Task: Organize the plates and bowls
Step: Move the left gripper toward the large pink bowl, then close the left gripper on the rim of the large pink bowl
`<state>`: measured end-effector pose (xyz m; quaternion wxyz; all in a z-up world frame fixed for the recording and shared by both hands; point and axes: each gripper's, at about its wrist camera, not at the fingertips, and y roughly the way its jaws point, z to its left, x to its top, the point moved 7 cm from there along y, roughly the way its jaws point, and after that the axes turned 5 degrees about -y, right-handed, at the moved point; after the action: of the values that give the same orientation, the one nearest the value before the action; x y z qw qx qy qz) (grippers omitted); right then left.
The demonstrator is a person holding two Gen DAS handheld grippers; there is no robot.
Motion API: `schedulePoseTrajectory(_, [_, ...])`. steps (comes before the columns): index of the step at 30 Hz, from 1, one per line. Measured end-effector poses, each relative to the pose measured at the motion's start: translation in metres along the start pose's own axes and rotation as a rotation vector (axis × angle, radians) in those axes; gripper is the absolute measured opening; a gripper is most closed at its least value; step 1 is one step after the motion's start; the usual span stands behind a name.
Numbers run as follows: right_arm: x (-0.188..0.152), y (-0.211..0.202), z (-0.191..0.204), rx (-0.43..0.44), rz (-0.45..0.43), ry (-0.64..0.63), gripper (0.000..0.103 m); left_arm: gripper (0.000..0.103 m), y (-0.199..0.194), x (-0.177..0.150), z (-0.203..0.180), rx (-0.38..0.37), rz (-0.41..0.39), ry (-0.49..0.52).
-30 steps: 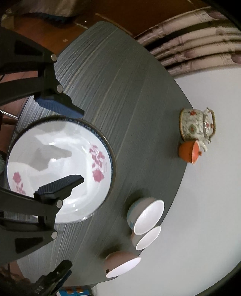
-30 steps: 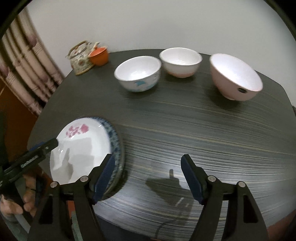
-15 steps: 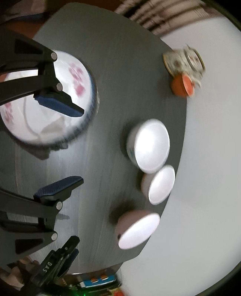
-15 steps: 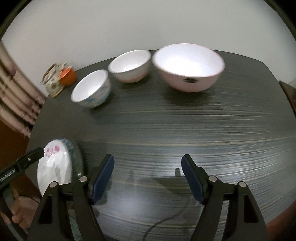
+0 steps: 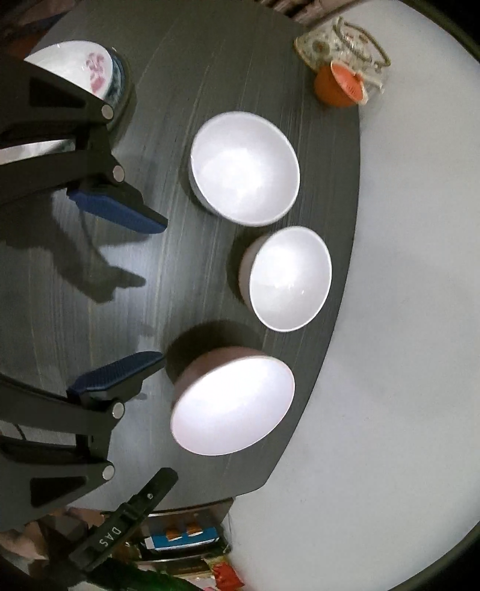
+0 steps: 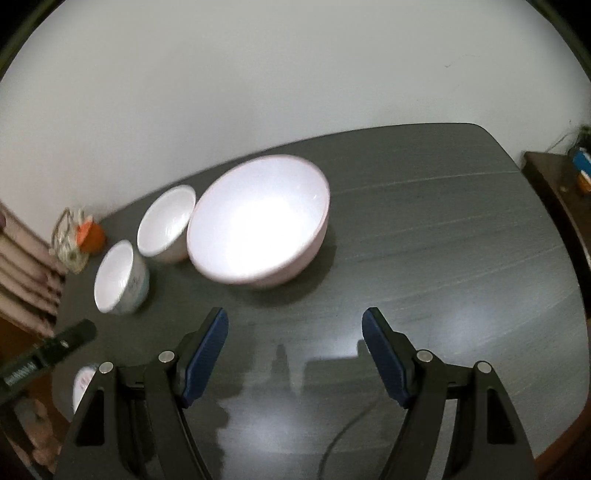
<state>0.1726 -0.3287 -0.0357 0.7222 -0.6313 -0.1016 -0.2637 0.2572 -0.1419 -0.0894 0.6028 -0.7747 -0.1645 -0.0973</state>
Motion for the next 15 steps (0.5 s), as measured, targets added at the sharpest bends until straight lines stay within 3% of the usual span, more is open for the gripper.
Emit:
schedulePoseTrajectory(6, [0.024, 0.021, -0.019, -0.004, 0.027, 0.034, 0.073, 0.068, 0.027, 0.016, -0.019, -0.016, 0.022, -0.02])
schedulePoseTrajectory(15, [0.04, 0.068, -0.03, -0.009, 0.104, 0.049, 0.072, 0.068, 0.082, 0.025, -0.044, -0.078, 0.15, -0.069])
